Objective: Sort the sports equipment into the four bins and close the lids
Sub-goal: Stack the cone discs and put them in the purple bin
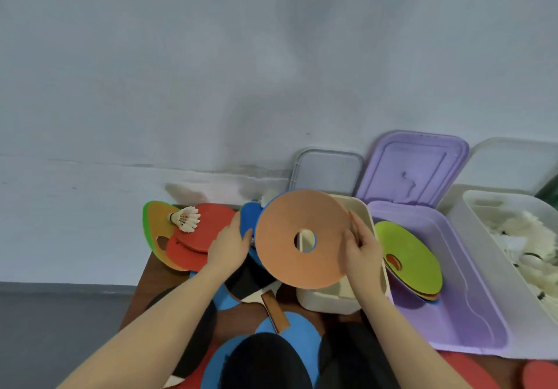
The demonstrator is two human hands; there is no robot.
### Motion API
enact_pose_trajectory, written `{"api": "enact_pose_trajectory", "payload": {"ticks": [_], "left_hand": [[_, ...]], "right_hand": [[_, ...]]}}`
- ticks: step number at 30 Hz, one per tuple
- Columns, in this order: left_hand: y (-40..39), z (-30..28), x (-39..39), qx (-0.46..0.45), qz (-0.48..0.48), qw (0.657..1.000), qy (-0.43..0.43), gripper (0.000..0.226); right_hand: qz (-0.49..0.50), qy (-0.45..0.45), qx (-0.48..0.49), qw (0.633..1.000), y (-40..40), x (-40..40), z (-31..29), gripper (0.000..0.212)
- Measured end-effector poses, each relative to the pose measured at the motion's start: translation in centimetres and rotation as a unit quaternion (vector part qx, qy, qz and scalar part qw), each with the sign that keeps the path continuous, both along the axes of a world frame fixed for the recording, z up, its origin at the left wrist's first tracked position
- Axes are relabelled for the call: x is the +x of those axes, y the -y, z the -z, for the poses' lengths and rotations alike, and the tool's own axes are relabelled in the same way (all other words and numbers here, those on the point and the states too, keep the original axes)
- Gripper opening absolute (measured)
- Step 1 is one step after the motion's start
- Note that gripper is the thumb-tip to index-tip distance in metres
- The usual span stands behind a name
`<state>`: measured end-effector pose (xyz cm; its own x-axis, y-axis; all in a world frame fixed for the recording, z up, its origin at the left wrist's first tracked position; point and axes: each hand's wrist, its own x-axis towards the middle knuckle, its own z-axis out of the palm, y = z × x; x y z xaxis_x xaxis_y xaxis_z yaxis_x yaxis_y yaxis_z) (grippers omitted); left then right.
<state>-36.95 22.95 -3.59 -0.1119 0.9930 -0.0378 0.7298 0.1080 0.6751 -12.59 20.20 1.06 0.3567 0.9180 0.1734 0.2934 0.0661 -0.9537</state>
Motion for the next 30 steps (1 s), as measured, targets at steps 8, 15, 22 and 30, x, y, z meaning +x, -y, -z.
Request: {"api": "enact_pose_trajectory", "payload": {"ticks": [8,15,22,30], "left_hand": [[-0.5,0.2,-2.3,0.067,-0.003,0.996,0.053,0.049],[0.1,-2.4,-2.4,0.181,0.081,0.978,-0.060,0.043],[3.4,-2.8,-1.7,0.145,0.053,0.988,-0.007,0.029],[7.7,-2.4,-3.0,0.143,0.024,0.989,0.035,0.033]], "right_hand": [[0.040,-0.004,-0.002,0.999,0.1,-0.6,0.6,0.039],[0.039,-0.007,0.014,0.999,0.9,-1.4,0.0,0.039],[0.034,-0.006,0.026,0.999,2.5,-1.5,-0.6,0.037],[0.019,-0.033,0.015,0.999,6.2,-2.3,-1.0,0.036]]}}
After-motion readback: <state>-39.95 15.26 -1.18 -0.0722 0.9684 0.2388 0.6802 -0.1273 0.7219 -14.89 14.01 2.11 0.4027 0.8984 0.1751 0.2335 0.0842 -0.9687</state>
